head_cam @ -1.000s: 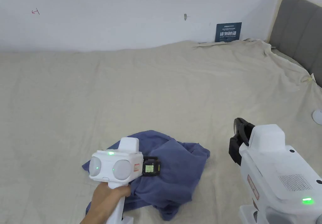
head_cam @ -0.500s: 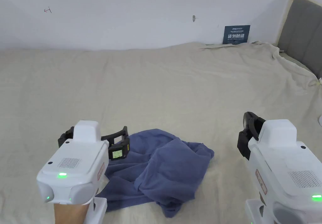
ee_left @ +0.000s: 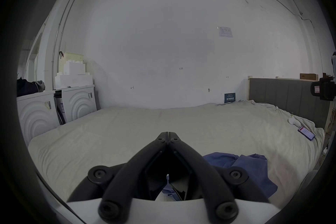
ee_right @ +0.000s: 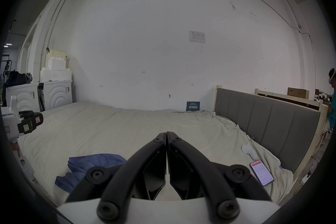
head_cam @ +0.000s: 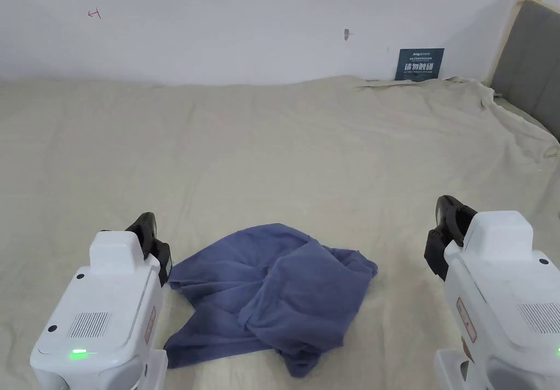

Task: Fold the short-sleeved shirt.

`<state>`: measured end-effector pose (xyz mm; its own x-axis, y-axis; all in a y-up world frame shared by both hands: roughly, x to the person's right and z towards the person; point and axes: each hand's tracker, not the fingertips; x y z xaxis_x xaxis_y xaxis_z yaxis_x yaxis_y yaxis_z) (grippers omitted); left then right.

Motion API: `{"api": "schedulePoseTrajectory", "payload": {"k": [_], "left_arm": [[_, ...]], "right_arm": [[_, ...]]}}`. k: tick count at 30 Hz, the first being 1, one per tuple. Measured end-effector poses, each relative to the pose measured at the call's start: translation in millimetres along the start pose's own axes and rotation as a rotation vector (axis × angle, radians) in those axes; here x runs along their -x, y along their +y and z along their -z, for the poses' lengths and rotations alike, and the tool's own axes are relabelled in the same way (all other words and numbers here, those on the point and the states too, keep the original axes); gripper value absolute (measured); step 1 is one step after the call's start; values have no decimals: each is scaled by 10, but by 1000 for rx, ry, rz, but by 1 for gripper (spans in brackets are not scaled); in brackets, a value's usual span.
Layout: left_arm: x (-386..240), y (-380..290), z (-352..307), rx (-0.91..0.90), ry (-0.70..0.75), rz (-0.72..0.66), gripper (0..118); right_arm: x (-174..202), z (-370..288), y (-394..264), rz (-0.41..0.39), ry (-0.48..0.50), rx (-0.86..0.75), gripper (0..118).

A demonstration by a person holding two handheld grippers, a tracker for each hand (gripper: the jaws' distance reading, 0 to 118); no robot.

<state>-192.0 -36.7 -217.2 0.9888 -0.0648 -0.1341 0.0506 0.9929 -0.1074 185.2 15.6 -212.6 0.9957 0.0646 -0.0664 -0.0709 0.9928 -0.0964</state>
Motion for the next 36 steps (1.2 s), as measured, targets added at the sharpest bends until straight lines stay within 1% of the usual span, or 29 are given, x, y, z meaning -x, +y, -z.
{"api": "schedulePoseTrajectory", "payload": {"k": [6,9,13,16,17,18,22,24,25,27,28,29,34,35,36], "left_arm": [[0,-25,27,22,-13,12,0],[12,-11,68,79,-42,-7,0],[40,-33,263,318,-105,-52,0],[95,-143,423,507,-135,-142,0],[122,-216,478,602,-160,-174,0],[139,-286,510,636,-163,-197,0],[127,-631,605,813,-171,-175,0],[134,-793,617,847,-181,-206,13],[137,-865,616,883,-182,-218,30],[140,-977,618,894,-179,-226,71],[133,-1026,622,908,-172,-219,89],[123,-1065,624,925,-165,-208,97],[83,-1160,633,940,-136,-173,98],[75,-1168,639,940,-131,-169,96],[67,-1174,645,938,-128,-166,90]], "right_arm": [[34,-6,18,2,-2,0,0],[44,7,17,3,1,2,0],[65,29,13,0,6,6,0],[101,26,29,-2,8,7,0],[108,29,29,0,10,9,0],[113,35,25,1,11,11,0],[127,80,-19,-5,15,27,0],[127,98,-55,-8,18,37,0],[131,105,-70,-10,19,42,0],[131,120,-103,-11,23,53,0],[128,130,-123,-11,24,59,0],[129,137,-136,-10,24,64,0],[139,196,-207,-11,29,93,0],[162,194,-199,-11,30,98,0],[180,199,-199,-11,31,104,0]]}}
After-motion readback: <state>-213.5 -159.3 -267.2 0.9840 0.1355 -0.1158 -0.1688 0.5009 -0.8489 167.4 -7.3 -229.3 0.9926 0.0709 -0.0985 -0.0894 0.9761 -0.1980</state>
